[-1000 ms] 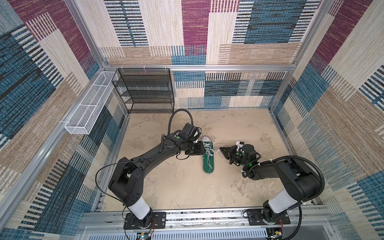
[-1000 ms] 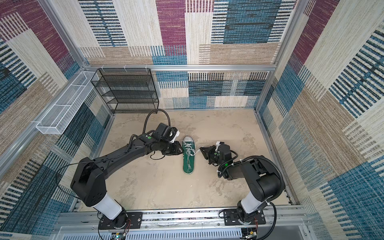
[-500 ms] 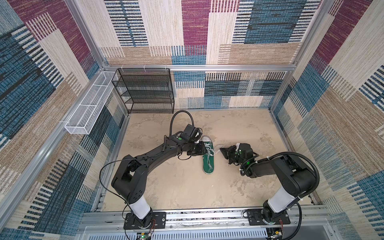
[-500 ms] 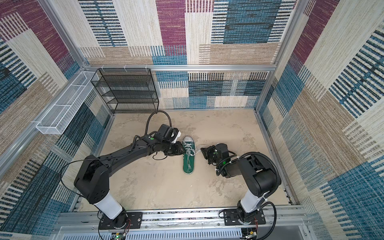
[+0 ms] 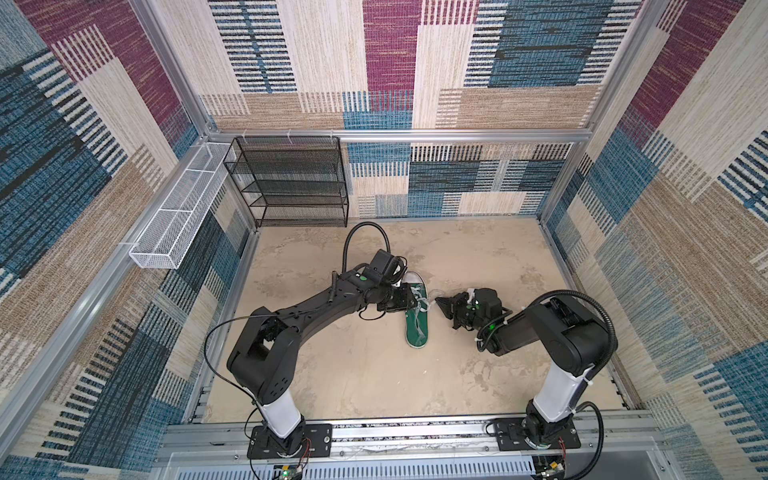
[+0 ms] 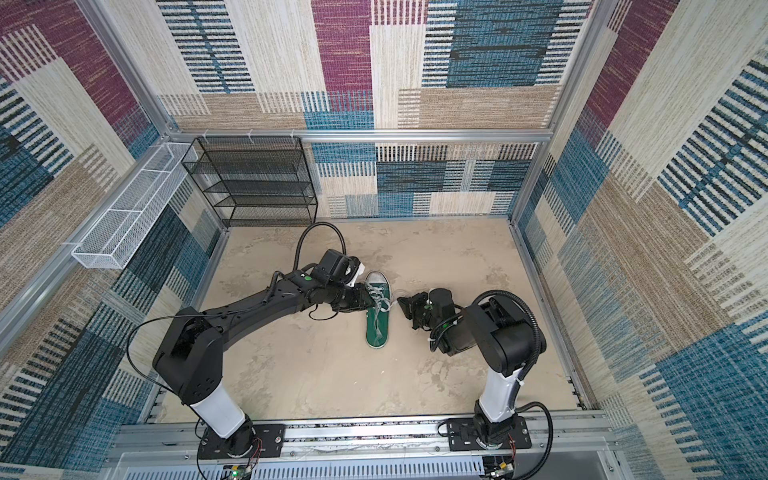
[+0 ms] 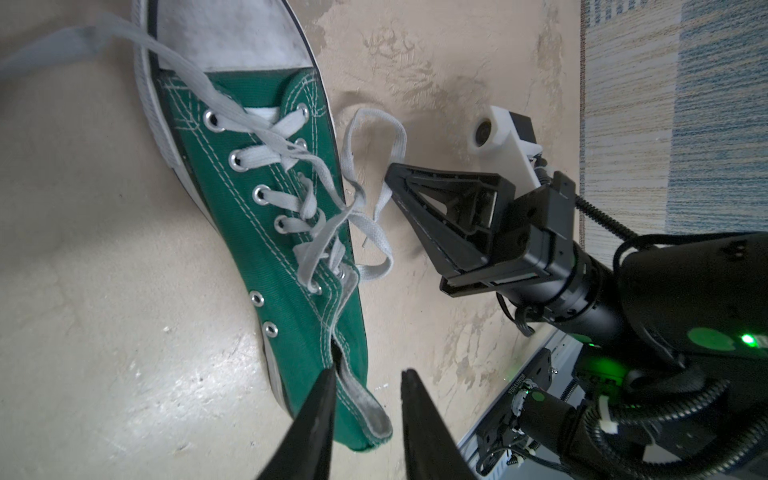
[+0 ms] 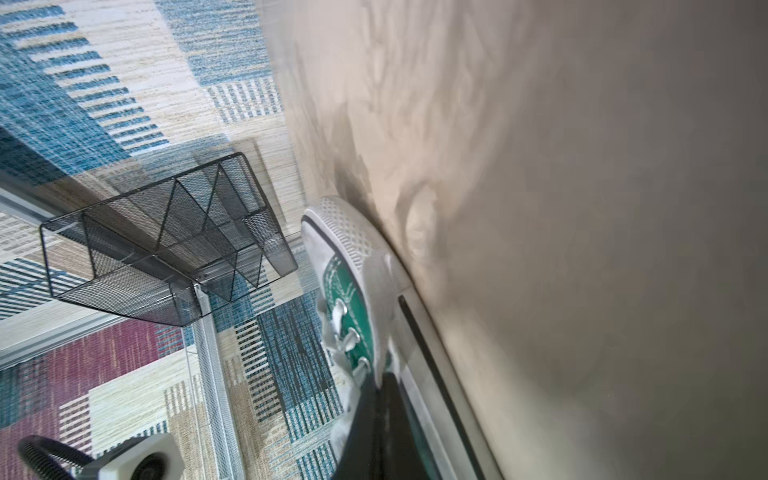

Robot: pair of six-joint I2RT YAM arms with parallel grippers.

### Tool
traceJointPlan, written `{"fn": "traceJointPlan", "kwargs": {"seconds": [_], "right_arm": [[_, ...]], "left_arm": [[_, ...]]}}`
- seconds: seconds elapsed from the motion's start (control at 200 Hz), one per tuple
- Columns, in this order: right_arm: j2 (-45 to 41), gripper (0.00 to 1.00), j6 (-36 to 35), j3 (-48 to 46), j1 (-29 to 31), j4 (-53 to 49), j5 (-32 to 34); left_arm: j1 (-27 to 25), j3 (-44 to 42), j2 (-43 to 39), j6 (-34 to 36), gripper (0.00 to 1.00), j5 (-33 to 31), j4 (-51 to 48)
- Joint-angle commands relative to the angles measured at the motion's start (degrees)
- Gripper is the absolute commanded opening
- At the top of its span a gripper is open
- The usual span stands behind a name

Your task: Tie the shoes

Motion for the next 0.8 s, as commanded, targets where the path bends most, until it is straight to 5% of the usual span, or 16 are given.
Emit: {"fn": "traceJointPlan", "kwargs": {"seconds": [0.0, 0.796], "right_arm": [[0.4, 0.00, 1.9, 0.4, 0.1, 4.6, -1.2], [4.3, 0.00, 4.1, 0.7, 0.6, 9.8, -10.1]], "left_arm": [[0.0, 0.2, 0.2, -0.7, 0.31, 0.6, 1.2], [-0.4, -0.3, 1.3, -0.9, 0.31, 1.5, 1.9]]}}
